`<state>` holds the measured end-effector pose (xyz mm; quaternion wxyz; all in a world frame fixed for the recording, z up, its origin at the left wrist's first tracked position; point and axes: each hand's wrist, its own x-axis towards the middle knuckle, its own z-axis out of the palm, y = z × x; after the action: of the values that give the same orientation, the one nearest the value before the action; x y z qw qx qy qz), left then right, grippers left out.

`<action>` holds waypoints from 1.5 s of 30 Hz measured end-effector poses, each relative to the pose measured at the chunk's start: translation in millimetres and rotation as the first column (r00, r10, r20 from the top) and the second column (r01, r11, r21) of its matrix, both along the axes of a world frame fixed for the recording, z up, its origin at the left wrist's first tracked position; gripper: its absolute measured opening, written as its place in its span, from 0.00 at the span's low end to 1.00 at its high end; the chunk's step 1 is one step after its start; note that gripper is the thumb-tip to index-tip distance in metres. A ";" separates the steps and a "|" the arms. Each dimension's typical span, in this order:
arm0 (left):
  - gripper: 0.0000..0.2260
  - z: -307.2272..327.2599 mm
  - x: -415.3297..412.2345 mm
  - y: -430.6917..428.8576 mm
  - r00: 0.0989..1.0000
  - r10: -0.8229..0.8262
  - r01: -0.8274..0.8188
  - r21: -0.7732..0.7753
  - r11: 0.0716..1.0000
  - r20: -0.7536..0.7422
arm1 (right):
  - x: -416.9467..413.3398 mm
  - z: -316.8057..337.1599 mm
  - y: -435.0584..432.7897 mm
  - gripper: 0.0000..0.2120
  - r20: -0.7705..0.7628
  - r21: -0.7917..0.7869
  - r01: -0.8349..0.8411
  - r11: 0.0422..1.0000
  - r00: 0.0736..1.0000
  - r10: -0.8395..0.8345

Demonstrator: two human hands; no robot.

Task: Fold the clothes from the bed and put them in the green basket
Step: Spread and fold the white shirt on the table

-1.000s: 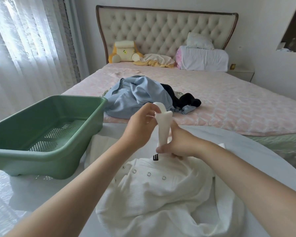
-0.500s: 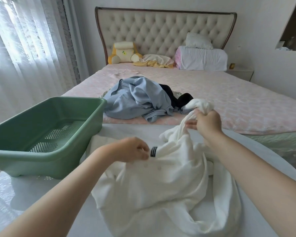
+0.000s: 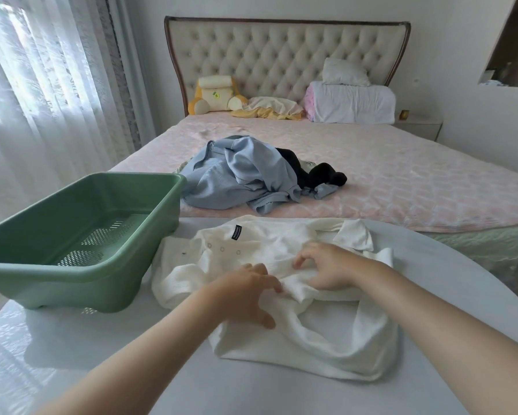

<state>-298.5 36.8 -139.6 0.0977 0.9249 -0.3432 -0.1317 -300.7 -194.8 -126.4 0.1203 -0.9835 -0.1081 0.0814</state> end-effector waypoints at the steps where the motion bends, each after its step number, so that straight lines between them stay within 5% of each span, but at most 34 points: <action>1: 0.20 -0.6 -2.5 -0.3 1.000 0.006 -0.007 -0.028 1.000 -0.020 | -1.2 -2.5 -0.2 0.13 0.023 -0.059 -0.021 0.998 0.999 0.022; 5: 0.13 14.4 -2.9 10.7 0.996 0.076 -0.072 0.065 0.995 -0.050 | -10.2 12.8 2.3 0.10 0.002 -0.084 0.057 0.995 0.998 -0.057; 7: 0.12 29.9 -2.8 16.1 0.987 0.157 -0.141 0.263 0.954 -0.041 | -21.6 26.4 11.5 0.10 -0.265 0.005 0.033 0.999 0.964 -0.030; 10: 0.14 37.2 1.6 19.9 0.984 0.173 -0.164 0.553 0.817 0.037 | -39.4 36.2 30.6 0.11 -0.620 0.309 0.097 0.946 0.775 0.123; 11: 0.15 35.2 0.1 19.6 0.990 0.130 -0.141 0.587 0.797 0.061 | -40.7 33.2 36.4 0.10 -0.569 0.374 0.094 0.923 0.809 0.148; 13: 0.14 24.2 -3.3 16.7 0.981 0.144 -0.185 0.432 0.883 0.126 | -36.3 24.9 44.8 0.11 -0.226 0.364 0.036 0.931 0.973 0.051; 15: 0.20 15.9 -15.4 12.9 0.968 0.206 -0.232 0.197 0.952 0.146 | -30.4 14.9 47.9 0.17 0.109 0.305 -0.024 0.952 0.994 -0.010; 16: 0.29 11.8 -20.6 10.3 0.971 0.215 -0.232 0.192 0.954 0.107 | -28.9 9.0 47.4 0.20 0.148 0.271 -0.071 0.960 0.988 0.031; 19: 0.50 -3.6 -30.0 5.6 0.968 0.232 -0.189 0.337 0.922 -0.092 | -29.6 -3.5 45.4 0.36 -0.071 0.046 -0.132 0.990 0.988 0.135; 25: 0.43 -11.0 -22.3 23.7 0.992 0.045 -0.032 0.107 0.994 -0.121 | -35.5 2.3 22.2 0.37 -0.061 -0.393 0.034 0.919 0.996 -0.063; 27: 0.40 -11.8 -22.5 21.3 1.000 -0.006 0.006 0.031 1.000 -0.030 | -38.7 8.4 15.9 0.36 -0.113 -0.504 0.089 0.859 0.979 -0.168; 30: 0.29 -4.5 -22.8 11.5 0.914 -0.045 0.064 -0.033 0.997 0.403 | -45.8 23.1 16.0 0.25 -0.155 -0.613 0.112 0.782 0.954 -0.258; 32: 0.28 2.2 -20.8 7.0 0.809 0.074 -0.066 -0.036 0.997 0.584 | -49.3 29.2 17.4 0.17 -0.108 -0.600 0.099 0.794 0.973 -0.202; 35: 0.36 3.4 -11.5 11.8 0.852 0.332 -0.382 0.046 0.923 0.404 | -48.4 27.3 21.2 0.10 0.151 -0.425 0.129 0.896 0.986 -0.070; 37: 0.34 -0.5 -7.0 18.2 0.912 0.316 -0.346 0.075 0.935 0.262 | -41.5 15.6 22.7 0.06 0.301 -0.257 0.076 0.963 0.954 0.006; 41: 0.19 7.1 -1.5 23.7 0.946 0.197 -0.203 -0.002 0.979 0.257 | -30.2 -6.6 23.2 0.35 0.121 -0.123 -0.017 0.992 0.992 0.032; 45: 0.11 33.7 5.1 40.7 0.934 0.151 -0.114 -0.132 0.985 0.323 | -24.0 -12.9 22.6 0.29 0.244 -0.091 -0.101 0.991 0.962 0.120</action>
<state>-293.4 77.5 -105.9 0.0988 0.9479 -0.2984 0.0520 -324.7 -172.2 -139.3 0.0625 -0.9823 -0.1737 -0.0319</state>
